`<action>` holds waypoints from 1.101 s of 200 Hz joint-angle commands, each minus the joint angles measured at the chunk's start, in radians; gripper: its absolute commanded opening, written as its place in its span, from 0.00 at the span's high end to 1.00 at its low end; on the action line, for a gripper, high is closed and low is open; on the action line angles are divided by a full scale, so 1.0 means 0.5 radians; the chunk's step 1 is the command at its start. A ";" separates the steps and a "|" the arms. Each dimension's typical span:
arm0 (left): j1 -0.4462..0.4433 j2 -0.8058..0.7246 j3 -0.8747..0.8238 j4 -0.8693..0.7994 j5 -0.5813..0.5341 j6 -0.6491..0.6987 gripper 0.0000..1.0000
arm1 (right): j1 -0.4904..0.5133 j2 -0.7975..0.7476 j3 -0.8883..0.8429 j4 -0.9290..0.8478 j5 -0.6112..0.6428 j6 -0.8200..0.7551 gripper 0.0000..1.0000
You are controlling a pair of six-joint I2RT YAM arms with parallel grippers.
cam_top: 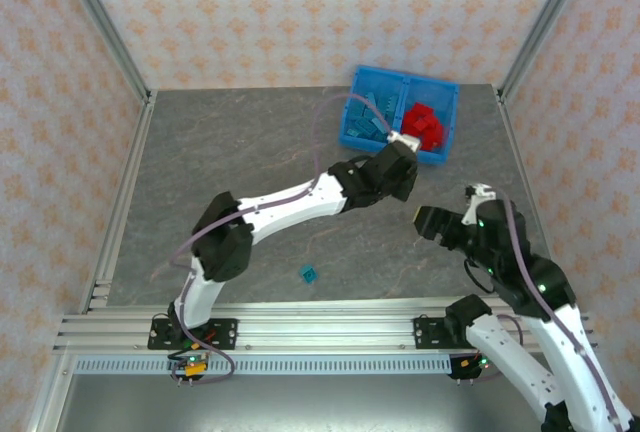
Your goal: Sort the legos into containers by color
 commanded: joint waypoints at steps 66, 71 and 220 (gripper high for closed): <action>0.174 1.199 1.676 0.096 -0.208 0.611 0.88 | -0.002 -0.119 -0.067 -0.063 0.151 0.162 0.14; 0.175 1.256 1.744 0.122 -0.251 0.638 0.89 | -0.003 -0.124 -0.069 -0.065 0.150 0.165 0.14; 0.209 1.245 1.827 0.507 -0.366 0.853 0.27 | -0.003 -0.145 -0.110 0.001 0.147 0.197 0.14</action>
